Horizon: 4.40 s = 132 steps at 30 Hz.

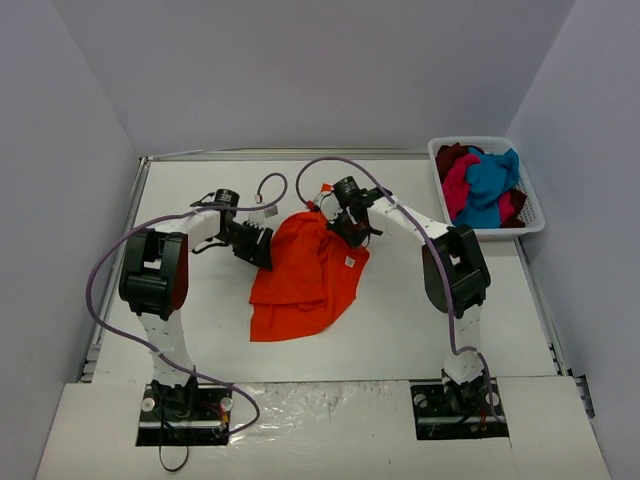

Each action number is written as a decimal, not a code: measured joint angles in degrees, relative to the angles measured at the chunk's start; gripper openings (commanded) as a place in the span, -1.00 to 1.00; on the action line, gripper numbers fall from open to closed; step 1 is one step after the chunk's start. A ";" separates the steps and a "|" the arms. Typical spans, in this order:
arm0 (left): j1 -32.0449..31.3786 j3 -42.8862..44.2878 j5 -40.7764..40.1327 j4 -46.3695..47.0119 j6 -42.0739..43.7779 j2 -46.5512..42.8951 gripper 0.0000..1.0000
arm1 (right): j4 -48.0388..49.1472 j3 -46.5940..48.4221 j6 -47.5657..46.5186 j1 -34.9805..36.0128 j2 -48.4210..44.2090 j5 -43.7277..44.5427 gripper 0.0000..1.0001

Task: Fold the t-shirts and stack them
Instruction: Flatten out the tshirt

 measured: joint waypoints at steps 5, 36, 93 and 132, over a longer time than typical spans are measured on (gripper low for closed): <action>0.00 0.02 2.34 -1.81 0.50 2.01 -0.95 | 0.02 0.00 -0.22 -1.18 0.00 -0.17 -1.00; 3.82 15.21 -29.75 -20.09 9.66 -28.81 -0.95 | -4.68 10.95 -0.63 -19.37 -18.53 -2.40 -1.00; -13.68 -14.21 -23.47 -20.44 30.80 -28.00 0.37 | -6.64 -12.44 0.04 -24.35 -32.30 -14.69 -1.00; -0.02 -6.36 -15.65 -30.47 42.05 -5.95 -0.29 | -3.39 -15.17 0.50 -22.93 -28.57 -13.94 -1.00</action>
